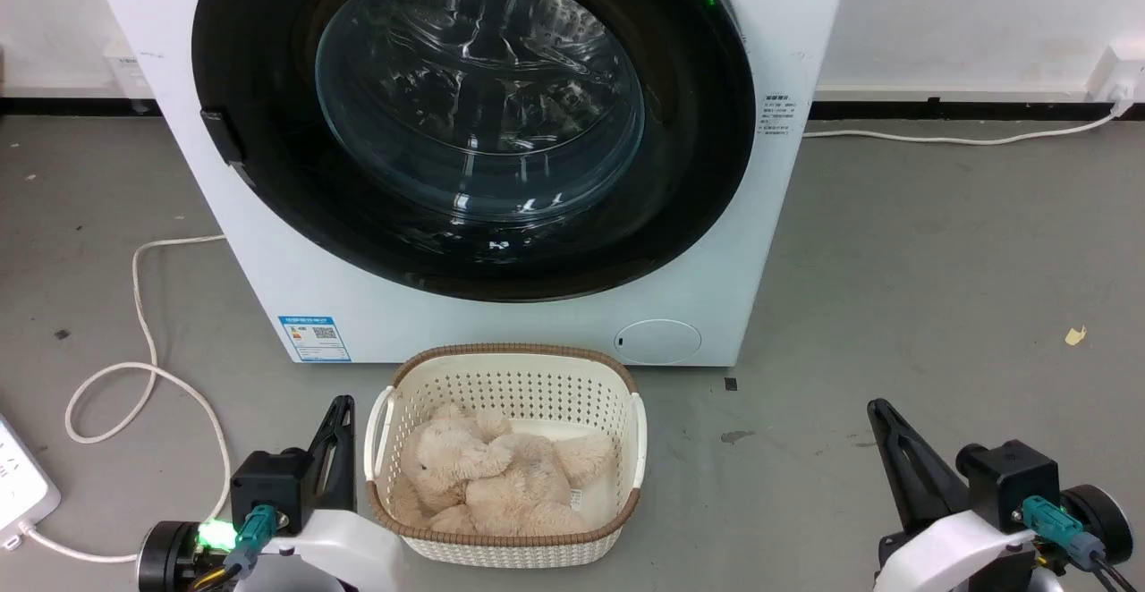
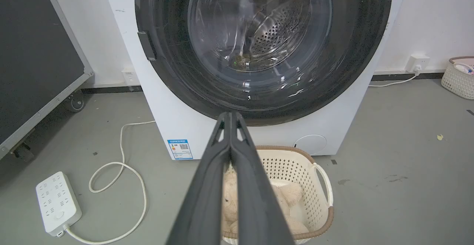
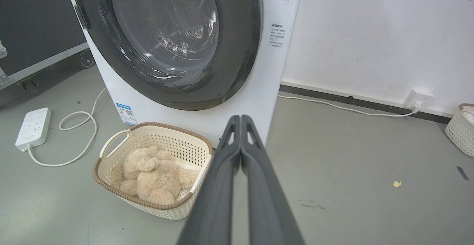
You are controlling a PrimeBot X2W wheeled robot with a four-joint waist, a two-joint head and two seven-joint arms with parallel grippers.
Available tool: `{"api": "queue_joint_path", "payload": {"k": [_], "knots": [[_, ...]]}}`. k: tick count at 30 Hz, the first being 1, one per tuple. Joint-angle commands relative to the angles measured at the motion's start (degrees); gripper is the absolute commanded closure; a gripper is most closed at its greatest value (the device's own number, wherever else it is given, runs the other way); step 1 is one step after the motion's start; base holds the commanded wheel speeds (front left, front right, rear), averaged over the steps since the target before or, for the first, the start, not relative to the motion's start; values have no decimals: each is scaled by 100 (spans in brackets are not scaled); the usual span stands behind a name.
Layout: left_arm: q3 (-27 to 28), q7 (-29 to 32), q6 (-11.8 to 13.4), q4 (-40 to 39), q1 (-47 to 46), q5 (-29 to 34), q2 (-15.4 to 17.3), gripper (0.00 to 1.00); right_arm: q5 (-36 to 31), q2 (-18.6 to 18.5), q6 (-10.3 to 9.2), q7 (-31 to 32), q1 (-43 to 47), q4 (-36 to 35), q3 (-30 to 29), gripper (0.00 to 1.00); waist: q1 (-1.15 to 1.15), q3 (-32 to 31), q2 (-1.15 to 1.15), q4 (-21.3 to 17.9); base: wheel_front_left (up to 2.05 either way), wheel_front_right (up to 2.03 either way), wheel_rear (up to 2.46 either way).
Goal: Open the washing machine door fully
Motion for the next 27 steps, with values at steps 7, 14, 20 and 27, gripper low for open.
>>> {"api": "queue_joint_path", "payload": {"k": [7, 14, 20, 27], "knots": [[-4, -1, -1, 1, 0, -2, 0, 0, 4, -1, 0, -1, 1, 0, -1, 0, 0, 0, 0, 0, 0, 0, 0], [-23, -43, 14, 16, 3, -26, 0, 0, 52, 0, 1, -42, 3, 3, 11, 0, 0, 2, 0, 1, 0, 0, 0], [-59, -114, 39, 20, 5, -63, 0, 0, 104, 1, 0, -114, 2, -20, 19, 0, 0, 18, 0, 8, 0, 0, 0], [-104, -199, 68, -3, -18, -110, 0, 0, 102, -15, 0, -199, -58, -53, 48, 0, 0, 124, 0, 31, 0, 0, 0]]}}
